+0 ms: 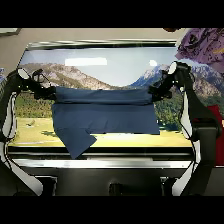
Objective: Fold the clothes and pants, and hang the long-sleeved shirts on hangers.
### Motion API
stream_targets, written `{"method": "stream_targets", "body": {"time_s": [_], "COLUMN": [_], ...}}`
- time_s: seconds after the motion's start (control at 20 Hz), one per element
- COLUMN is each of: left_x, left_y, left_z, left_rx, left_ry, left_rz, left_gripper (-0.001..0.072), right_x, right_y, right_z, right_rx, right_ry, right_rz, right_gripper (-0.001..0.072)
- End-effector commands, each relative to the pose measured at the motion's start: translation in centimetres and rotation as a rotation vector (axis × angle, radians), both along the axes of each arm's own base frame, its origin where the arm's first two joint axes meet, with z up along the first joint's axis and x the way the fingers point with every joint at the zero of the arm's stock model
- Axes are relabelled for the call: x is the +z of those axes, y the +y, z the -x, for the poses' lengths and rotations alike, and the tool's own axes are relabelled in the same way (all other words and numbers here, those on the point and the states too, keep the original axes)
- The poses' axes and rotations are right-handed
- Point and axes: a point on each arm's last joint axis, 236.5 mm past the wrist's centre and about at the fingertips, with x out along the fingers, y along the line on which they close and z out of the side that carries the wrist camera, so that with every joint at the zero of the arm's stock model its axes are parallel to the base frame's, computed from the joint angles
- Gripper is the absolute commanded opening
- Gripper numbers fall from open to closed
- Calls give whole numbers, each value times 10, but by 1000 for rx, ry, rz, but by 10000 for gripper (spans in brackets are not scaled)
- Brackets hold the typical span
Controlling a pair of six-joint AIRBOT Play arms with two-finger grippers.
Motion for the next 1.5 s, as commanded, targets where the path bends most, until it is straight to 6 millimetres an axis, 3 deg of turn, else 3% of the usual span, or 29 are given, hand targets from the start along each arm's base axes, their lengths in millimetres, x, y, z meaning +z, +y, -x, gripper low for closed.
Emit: {"method": "stream_targets", "body": {"time_s": [0.0,0.05,0.1,0.25,0.3,0.35,0.45,0.55,0.65,0.8,0.9,0.95,1.05,1.2,1.3,1.45], "left_x": [-13,-14,-15,-12,-8,1,35,85,125,149,138,126,94,43,19,2], "left_y": [-2,-2,-2,-2,0,3,17,41,68,105,111,104,75,17,-17,-61], "left_z": [5,6,5,4,3,2,-4,-5,18,78,125,146,192,247,265,271], "left_rx": [-3,-4,-3,33,61,71,98,135,157,269,348,382,430,464,474,442], "left_ry": [39,42,39,41,44,35,-27,-117,-142,-92,-56,-43,-5,9,-3,-41], "left_rz": [11,12,11,17,20,19,10,-11,-41,-34,-6,26,87,197,288,451], "left_gripper": [21,31,103,578,638,665,665,664,665,664,664,664,664,664,664,664], "right_x": [-9,-10,-11,-11,-10,-8,7,35,69,90,84,79,65,57,55,57], "right_y": [3,3,3,3,3,1,-16,-50,-69,-89,-87,-82,-70,-37,-29,-27], "right_z": [10,15,18,21,23,26,31,28,24,39,60,69,86,104,109,108], "right_rx": [-15,-11,-9,-23,-32,-29,-8,33,-9,-71,-90,-95,-96,-52,-51,-44], "right_ry": [61,80,97,114,123,134,124,55,-29,-68,-60,-63,-64,-54,-39,-49], "right_rz": [8,9,9,12,13,16,83,219,208,51,-96,-152,-215,-334,-369,-379], "right_gripper": [30,30,31,102,279,447,478,482,482,482,481,476,476,476,476,476]}}
